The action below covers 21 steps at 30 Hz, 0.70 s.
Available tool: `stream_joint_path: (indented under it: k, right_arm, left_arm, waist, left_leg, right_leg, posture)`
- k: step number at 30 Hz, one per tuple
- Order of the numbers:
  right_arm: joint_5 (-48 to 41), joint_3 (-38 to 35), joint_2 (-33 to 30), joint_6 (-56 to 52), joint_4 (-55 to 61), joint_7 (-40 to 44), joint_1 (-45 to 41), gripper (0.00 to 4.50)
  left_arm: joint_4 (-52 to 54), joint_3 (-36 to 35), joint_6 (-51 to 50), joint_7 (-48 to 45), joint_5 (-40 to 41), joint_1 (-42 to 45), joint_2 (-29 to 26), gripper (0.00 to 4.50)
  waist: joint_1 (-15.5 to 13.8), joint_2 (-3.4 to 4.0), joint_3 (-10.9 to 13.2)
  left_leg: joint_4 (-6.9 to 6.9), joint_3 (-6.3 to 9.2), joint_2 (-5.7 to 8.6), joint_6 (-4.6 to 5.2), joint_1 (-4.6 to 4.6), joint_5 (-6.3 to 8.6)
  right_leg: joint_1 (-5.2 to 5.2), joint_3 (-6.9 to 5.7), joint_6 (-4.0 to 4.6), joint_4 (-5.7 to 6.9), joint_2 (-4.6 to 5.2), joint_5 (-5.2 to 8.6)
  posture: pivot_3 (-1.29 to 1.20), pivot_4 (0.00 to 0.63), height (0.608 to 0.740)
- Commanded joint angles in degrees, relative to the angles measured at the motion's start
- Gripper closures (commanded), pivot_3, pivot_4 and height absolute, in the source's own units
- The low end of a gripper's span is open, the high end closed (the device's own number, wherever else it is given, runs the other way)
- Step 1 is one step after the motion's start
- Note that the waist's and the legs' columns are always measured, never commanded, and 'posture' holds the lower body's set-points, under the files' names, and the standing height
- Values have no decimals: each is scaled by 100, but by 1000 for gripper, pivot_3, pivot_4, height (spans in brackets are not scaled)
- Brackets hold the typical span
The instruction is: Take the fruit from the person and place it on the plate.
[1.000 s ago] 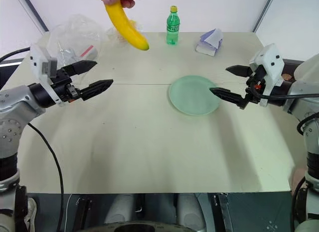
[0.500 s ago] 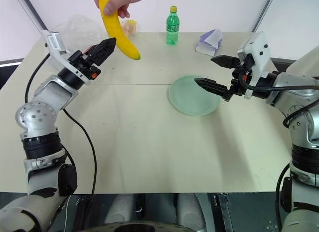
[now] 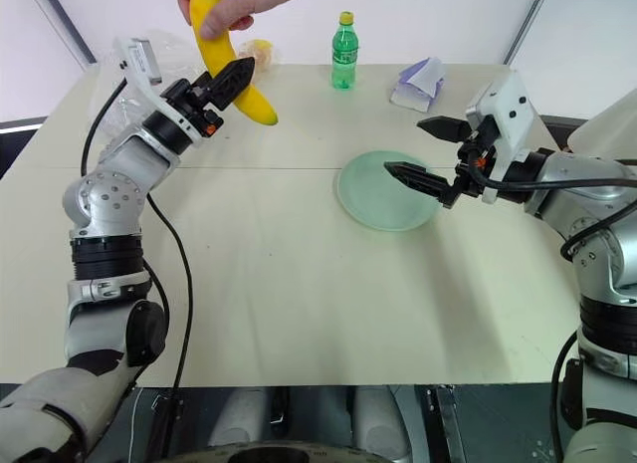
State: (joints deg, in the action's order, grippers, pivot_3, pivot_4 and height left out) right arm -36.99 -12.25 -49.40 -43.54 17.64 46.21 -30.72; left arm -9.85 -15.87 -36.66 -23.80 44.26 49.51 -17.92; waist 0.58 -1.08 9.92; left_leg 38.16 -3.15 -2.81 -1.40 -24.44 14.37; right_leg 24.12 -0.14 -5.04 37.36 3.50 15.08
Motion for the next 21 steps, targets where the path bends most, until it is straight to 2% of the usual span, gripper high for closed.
stream_joint_path:
  k: [1,4,5,11,15,18,21]
  right_arm:
    - [-80,-256,-73,31,177,-56,-25,0]
    - [-58,-237,-81,65,154,-73,-14,0]
    - [-54,-228,-83,71,148,-75,-13,0]
    - [-37,-238,-127,90,152,-68,14,0]
    - [-19,-317,-255,68,235,-52,212,0]
    - [42,-499,-408,74,386,-71,570,0]
    - [-2,-775,-478,9,613,-181,896,0]
  left_arm:
    - [82,-11,139,-117,-55,147,2,1301]
    - [84,-28,143,-132,-77,158,7,2807]
    - [88,-28,140,-142,-92,157,0,3141]
    - [50,95,-37,-193,-150,220,26,3160]
    - [-292,292,-141,-171,-221,426,282,3160]
    - [-1156,316,-147,97,-316,913,832,3160]
    - [-2212,45,-62,553,-282,1473,1433,3160]
  waist:
    - [-2,0,0]
    - [-2,0,0]
    - [-2,0,0]
    - [-7,0,0]
    - [-66,0,0]
    - [-163,-2,1]
    - [-188,-6,4]
  left_leg:
    - [0,0,0,0,0,0]
    - [0,0,0,0,0,0]
    - [0,0,0,0,0,0]
    - [0,0,0,0,0,0]
    - [1,0,2,0,-1,0]
    - [3,-1,5,0,-2,0]
    - [5,2,9,1,-6,0]
  right_leg:
    - [0,0,0,0,0,0]
    - [0,0,0,0,0,0]
    - [0,0,0,0,1,0]
    - [0,0,0,0,1,0]
    - [-1,0,0,-2,2,0]
    - [-2,0,-1,-4,3,0]
    - [-7,-4,-4,-12,5,-2]
  posture:
    - [0,150,731]
    - [0,150,731]
    - [0,150,731]
    - [0,150,731]
    - [0,150,731]
    - [0,150,731]
    - [0,150,731]
